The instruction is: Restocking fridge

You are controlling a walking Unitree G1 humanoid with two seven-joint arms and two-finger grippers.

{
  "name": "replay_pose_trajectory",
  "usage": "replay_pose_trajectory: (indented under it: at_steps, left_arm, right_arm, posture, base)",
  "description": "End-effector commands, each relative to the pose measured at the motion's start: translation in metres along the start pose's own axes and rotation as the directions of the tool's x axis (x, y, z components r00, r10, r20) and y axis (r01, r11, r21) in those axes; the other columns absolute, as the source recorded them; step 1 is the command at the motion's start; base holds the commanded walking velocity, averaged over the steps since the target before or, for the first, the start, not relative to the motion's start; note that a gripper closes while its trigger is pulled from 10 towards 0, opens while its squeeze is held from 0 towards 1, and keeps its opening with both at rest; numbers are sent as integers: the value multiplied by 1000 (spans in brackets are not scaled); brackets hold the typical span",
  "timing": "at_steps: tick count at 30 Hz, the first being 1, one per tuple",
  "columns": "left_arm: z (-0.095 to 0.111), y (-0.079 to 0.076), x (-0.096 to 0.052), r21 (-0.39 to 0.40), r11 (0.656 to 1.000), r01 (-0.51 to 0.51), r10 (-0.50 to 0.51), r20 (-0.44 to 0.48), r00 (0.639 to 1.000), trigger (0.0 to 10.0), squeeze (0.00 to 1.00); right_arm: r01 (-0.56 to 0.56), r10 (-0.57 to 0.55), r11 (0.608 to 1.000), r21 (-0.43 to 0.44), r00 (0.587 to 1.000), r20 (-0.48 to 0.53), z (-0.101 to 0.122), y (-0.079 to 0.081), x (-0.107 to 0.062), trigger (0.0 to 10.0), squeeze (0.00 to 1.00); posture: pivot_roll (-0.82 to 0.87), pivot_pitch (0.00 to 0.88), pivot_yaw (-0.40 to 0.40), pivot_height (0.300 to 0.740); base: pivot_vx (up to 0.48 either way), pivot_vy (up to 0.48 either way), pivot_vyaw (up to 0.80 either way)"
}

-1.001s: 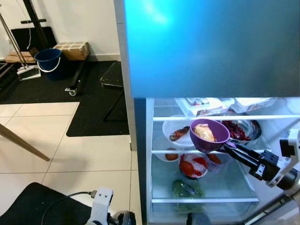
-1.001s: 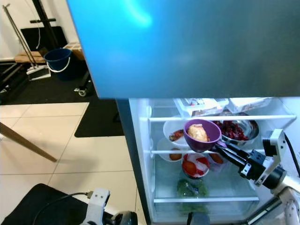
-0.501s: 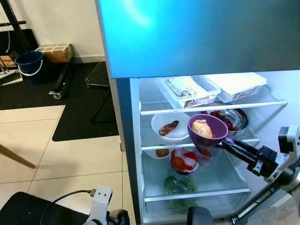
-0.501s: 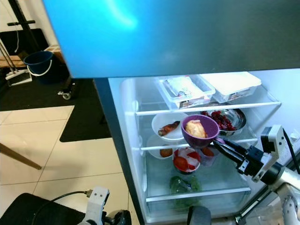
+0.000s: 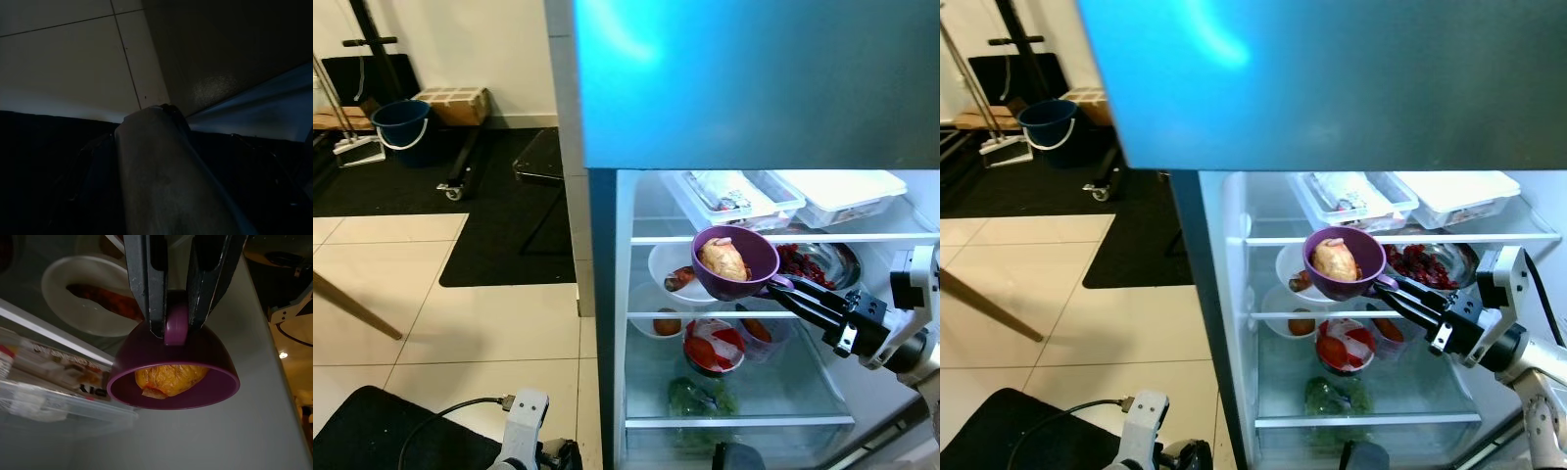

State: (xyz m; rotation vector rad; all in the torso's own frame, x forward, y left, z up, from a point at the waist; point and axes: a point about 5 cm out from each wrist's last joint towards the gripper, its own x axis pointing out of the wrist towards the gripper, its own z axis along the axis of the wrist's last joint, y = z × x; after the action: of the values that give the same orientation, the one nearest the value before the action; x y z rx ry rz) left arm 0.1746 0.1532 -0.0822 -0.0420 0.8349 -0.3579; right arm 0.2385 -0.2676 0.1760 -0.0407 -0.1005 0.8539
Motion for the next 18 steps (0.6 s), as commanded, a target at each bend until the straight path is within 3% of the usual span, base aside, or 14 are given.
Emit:
replay_pose_trajectory:
  at_steps: [1,7,18]
  left_arm:
    - [-34,-11,-8,-42,999,24,-30,-130,991,10000,0]
    - [-35,-11,-8,-42,999,25,-31,-132,991,10000,0]
    - [-34,-12,-7,-41,999,27,-33,-132,991,10000,0]
  right_arm:
    - [-17,18,1000,-25,999,39,12,-1,1,10000,0]
    - [-37,39,998,-43,998,50,21,0,6,10000,0]
    - [-57,59,997,-55,997,44,23,1,31,10000,0]
  posture:
    - [-11,0,4,475]
    - [-14,0,7,475]
    - [-14,0,7,475]
  base:
    - [0,0,0]
    - [0,0,0]
    - [0,0,0]
